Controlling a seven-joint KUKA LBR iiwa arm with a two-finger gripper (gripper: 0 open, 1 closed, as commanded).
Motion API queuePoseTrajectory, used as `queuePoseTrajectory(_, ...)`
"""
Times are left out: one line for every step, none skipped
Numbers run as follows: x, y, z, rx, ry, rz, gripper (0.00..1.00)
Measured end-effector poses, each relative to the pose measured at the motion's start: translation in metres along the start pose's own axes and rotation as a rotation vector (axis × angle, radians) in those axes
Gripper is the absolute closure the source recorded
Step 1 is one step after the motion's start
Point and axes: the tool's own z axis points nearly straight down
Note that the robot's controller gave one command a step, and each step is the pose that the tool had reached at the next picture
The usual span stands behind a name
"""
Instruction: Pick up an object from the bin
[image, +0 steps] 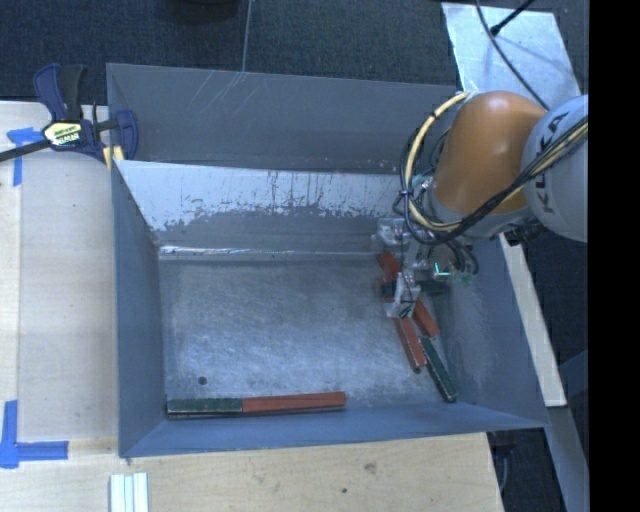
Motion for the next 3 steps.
queuePoseTrajectory(0.014,-0.064,0.03,0.003,-0.003,-0.147,0.0)
queuePoseTrajectory(0.011,-0.027,0.068,0.0,-0.005,-0.318,0.0)
queuePoseTrajectory(-0.003,-0.047,0.022,0.006,-0.012,-0.647,0.0)
